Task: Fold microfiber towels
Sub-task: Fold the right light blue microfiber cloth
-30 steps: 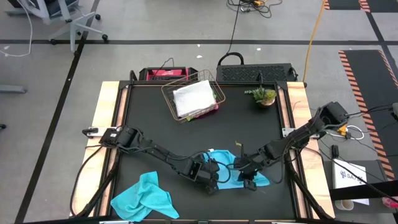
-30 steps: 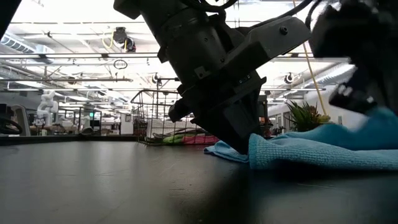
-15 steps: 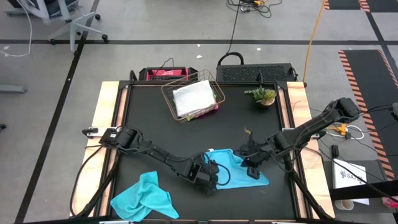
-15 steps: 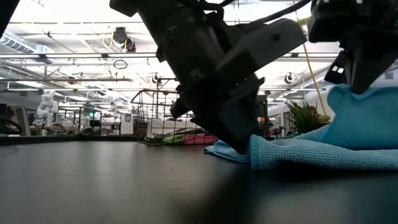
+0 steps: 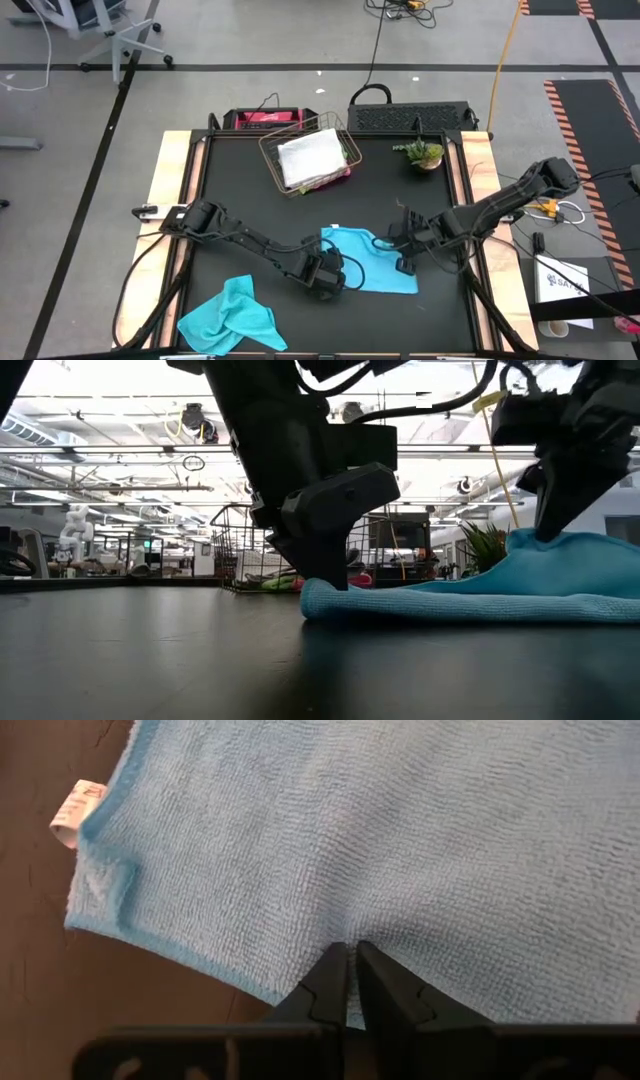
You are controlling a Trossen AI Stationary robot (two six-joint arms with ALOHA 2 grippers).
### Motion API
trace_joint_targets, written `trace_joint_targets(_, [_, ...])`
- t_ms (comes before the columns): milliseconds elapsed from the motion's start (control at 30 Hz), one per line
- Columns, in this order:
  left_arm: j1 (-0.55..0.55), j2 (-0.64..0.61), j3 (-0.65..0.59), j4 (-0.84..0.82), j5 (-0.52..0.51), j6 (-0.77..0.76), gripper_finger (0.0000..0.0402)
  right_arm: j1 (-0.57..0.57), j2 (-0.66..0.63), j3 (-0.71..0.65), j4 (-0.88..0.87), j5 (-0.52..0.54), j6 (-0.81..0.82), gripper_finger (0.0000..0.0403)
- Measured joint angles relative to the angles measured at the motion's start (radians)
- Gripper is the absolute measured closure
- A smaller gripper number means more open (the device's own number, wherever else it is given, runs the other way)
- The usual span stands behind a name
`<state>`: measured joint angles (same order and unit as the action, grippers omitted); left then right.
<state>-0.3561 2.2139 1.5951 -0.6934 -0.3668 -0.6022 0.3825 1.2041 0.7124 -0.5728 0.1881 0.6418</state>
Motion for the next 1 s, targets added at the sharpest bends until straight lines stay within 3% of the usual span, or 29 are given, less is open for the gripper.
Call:
trace_joint_targets(167, [-0.002, 0.000, 0.000, 0.003, 0.000, -0.002, 0.0371, -0.034, 0.000, 0.000, -0.055, 0.007, 0.029, 0.0403])
trace_joint_targets(333, [-0.004, 0.000, 0.000, 0.003, 0.000, -0.010, 0.0371, -0.067, 0.000, 0.000, -0.214, 0.126, 0.148, 0.0403])
trace_joint_targets(500, [-0.004, 0.000, 0.001, 0.004, 0.004, -0.028, 0.0371, -0.089, 0.000, 0.000, -0.250, 0.123, 0.147, 0.0395])
trace_joint_targets(767, [-0.004, 0.000, 0.001, 0.004, 0.005, -0.031, 0.0371, -0.089, 0.000, 0.000, -0.215, 0.123, 0.047, 0.0329])
trace_joint_targets(1000, [-0.005, 0.000, 0.002, 0.004, 0.006, -0.031, 0.0371, -0.095, -0.012, 0.000, -0.310, 0.151, 0.033, 0.0262])
